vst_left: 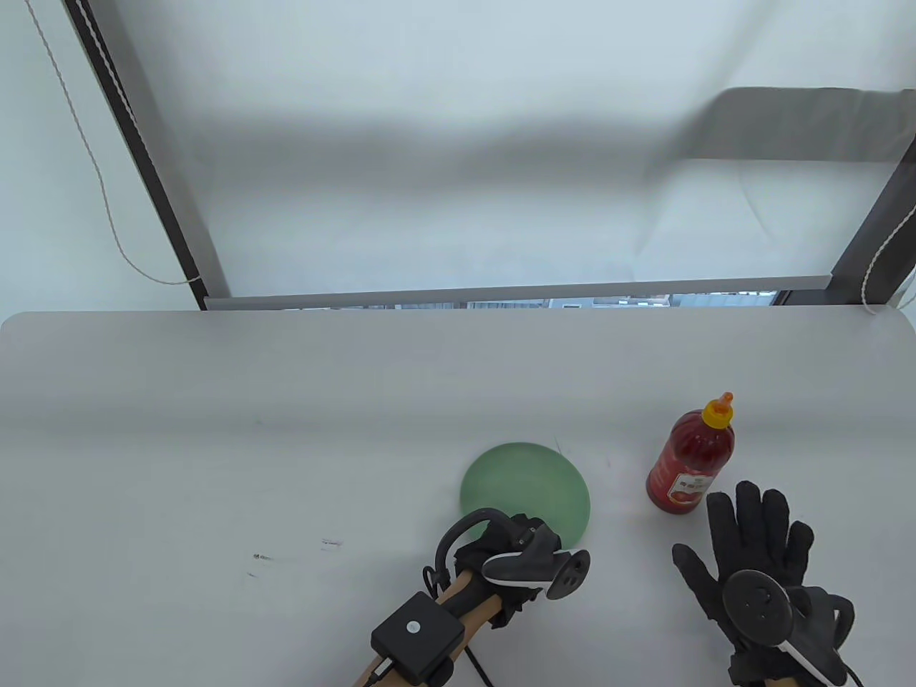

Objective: Squeeze ketchup bottle to draw patterns on plate

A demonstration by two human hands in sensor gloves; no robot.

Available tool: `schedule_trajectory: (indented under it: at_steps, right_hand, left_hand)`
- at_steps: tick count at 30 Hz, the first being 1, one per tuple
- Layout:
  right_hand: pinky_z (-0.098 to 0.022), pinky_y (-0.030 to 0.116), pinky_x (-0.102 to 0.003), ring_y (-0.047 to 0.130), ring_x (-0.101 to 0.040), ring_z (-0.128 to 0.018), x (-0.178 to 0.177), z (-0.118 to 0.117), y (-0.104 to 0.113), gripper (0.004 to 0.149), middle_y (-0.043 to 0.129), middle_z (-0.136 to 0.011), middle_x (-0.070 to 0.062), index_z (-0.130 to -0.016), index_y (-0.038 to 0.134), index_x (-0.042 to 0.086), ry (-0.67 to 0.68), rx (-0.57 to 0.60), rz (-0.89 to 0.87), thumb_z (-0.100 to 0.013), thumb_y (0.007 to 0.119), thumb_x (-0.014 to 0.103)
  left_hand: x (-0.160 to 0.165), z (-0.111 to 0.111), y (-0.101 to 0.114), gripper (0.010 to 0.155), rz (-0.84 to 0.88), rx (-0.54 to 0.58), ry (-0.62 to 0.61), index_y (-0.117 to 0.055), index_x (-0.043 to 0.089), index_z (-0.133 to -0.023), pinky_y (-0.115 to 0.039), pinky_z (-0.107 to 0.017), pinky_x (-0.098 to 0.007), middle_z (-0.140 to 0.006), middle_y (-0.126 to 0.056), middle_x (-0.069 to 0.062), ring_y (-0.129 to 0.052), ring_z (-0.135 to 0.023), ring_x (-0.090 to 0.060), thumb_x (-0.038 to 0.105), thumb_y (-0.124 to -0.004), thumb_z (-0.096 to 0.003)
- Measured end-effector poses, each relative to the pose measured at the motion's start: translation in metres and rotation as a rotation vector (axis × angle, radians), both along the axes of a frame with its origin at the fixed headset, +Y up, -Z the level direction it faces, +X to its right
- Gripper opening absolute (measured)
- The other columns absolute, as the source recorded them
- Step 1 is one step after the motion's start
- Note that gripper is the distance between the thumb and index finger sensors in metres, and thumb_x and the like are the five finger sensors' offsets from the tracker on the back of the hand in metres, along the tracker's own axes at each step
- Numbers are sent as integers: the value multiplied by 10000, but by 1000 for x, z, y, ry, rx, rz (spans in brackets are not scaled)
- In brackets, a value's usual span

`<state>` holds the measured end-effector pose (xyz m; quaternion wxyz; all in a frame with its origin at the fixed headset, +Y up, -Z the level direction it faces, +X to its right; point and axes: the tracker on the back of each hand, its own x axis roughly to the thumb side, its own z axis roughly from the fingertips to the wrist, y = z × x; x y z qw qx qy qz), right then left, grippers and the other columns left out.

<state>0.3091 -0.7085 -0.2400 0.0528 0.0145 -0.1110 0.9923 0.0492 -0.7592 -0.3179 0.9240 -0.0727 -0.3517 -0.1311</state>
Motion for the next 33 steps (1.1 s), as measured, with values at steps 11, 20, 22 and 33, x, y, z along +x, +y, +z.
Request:
schedule_trajectory:
  at_steps: [11,20,22,33]
  right_hand:
    - [-788,265,-717,213,-564,-1153,-1,-1,-1,827,211,-1306,-325,-1254,333,118,13,-20,-25,-677,555,667]
    - [-783,267,-728,216,-564,-1155,-1,0,-4,828,214,-1306,-322,-1251,336,120,-7,-46,-5,-672,556,670]
    - [-782,265,-728,219,-563,-1153,0,-2,-5,829,214,-1306,-322,-1252,334,119,-18,-57,-14,-672,557,669]
    - [-784,293,-740,220,-604,-1138,12,-14,-18,985,185,-1285,-387,-1235,174,3,-84,-128,-257,-667,579,699]
  left_hand:
    - [-126,23,68,700,258,-35,456,-426,139,-1180,-377,-762,-704,-1256,-434,-242,-479,-1121,-502,523,-565,-611]
    - [-197,43,70,763,194,101,664,-300,145,-1201,-232,-744,-729,-1276,-251,-257,-253,-1131,-536,574,-513,-606]
    - [-208,46,71,770,195,130,681,-289,147,-1201,-222,-741,-734,-1276,-234,-258,-234,-1130,-539,582,-508,-604]
    - [-234,43,61,799,210,129,681,-243,165,-1205,-142,-724,-737,-1281,-151,-242,-125,-1127,-518,612,-494,-592]
